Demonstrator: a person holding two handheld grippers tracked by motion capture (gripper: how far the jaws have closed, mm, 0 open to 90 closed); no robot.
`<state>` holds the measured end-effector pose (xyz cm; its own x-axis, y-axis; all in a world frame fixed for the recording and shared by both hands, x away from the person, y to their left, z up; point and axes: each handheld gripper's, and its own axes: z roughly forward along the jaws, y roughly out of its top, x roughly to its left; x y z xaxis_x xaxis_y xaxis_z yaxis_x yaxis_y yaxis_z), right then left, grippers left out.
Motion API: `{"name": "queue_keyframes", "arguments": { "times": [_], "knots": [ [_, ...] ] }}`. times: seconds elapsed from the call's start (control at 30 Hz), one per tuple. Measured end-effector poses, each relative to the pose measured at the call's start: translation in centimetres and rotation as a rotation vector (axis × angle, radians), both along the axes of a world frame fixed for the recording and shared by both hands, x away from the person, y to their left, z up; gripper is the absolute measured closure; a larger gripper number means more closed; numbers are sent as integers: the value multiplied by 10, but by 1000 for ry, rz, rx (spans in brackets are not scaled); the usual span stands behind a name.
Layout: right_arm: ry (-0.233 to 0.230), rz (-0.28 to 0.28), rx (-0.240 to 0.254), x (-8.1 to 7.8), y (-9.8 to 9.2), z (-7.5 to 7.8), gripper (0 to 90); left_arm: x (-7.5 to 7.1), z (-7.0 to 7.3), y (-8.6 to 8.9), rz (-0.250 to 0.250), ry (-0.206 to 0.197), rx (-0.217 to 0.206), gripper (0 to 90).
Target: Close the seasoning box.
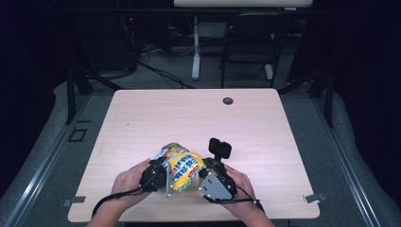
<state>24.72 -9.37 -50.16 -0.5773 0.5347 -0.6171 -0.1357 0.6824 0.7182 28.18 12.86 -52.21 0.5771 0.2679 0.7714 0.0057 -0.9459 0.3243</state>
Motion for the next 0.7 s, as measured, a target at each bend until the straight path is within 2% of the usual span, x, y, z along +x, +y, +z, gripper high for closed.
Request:
{"name": "queue_keyframes", "arguments": {
  "times": [0.2,0.3,0.37,0.5,0.7],
  "knots": [
    [7,21,-44,3,1,6,705,0,-2,2,10,16,-36,824],
    [14,35,-81,4,2,9,705,0,-4,2,14,26,-51,823],
    [15,40,-99,5,2,11,705,0,-5,2,16,34,-73,823],
    [16,53,-122,7,3,14,706,0,-6,3,17,54,-96,823],
    [11,62,-131,8,3,17,706,1,-8,4,16,77,-124,820]
  ]
}}
